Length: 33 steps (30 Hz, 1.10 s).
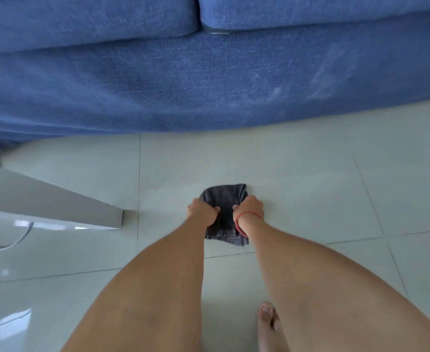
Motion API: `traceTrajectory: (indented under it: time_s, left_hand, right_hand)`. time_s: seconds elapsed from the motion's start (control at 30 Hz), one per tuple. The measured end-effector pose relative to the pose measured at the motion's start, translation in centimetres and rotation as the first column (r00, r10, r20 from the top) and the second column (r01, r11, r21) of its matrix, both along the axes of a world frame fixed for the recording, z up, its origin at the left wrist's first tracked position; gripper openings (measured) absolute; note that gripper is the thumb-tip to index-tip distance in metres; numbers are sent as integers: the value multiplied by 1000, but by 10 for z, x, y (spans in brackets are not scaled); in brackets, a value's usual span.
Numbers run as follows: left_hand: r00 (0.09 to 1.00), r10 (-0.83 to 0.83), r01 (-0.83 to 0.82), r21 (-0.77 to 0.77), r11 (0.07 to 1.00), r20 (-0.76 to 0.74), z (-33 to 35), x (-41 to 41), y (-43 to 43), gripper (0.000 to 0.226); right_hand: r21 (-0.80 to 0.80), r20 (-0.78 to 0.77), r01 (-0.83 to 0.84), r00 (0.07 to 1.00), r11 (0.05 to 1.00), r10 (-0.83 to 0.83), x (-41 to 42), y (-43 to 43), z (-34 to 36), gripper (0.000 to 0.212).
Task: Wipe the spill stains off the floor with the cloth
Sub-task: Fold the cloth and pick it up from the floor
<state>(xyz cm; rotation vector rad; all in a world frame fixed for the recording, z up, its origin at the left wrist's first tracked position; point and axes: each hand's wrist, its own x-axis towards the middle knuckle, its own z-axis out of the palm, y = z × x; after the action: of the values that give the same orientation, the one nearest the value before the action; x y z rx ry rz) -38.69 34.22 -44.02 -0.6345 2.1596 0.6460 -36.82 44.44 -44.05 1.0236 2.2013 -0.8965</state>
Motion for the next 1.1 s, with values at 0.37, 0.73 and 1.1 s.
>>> traceTrajectory:
  time_s: [0.37, 0.73, 1.1]
  left_hand:
    - [888, 230, -97, 326, 940, -399, 181, 5, -9, 46]
    - [685, 280, -99, 294, 951, -673, 353, 66, -60, 46]
    - [479, 325, -327, 178, 928, -816, 446, 153, -207, 47]
  right_hand:
    - [-64, -420, 19, 907, 998, -44, -4, -7, 186, 32]
    - [-62, -662, -86, 749, 994, 24, 58, -47, 362, 42]
    - [-23, -737, -479, 601, 878, 308, 107, -186, 446, 41]
